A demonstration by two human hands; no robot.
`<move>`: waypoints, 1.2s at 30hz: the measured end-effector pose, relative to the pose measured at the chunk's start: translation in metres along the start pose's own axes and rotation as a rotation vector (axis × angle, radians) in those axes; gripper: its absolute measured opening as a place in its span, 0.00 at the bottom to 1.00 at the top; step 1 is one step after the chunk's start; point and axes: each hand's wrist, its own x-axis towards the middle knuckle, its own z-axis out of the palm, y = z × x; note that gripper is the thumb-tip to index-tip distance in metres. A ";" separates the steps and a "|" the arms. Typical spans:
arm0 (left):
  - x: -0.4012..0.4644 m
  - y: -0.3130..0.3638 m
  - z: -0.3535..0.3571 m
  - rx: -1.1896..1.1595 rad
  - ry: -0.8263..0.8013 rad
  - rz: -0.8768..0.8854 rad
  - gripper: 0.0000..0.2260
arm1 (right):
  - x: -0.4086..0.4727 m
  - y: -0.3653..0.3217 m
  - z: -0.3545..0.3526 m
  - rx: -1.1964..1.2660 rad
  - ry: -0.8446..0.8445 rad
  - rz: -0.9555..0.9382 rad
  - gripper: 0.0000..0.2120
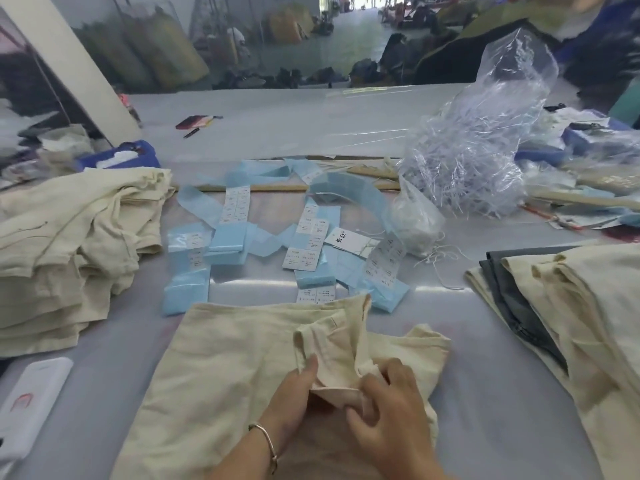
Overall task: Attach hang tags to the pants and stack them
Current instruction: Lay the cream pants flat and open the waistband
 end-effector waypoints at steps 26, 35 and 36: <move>0.009 0.003 0.001 -0.068 -0.166 0.065 0.14 | 0.019 -0.008 -0.013 -0.013 -0.142 0.556 0.07; 0.013 0.002 -0.004 -0.163 -0.315 0.119 0.13 | 0.029 -0.016 -0.009 0.564 -0.176 0.596 0.18; 0.012 0.000 -0.006 -0.167 -0.328 0.129 0.14 | 0.028 -0.017 -0.009 0.500 -0.178 0.550 0.17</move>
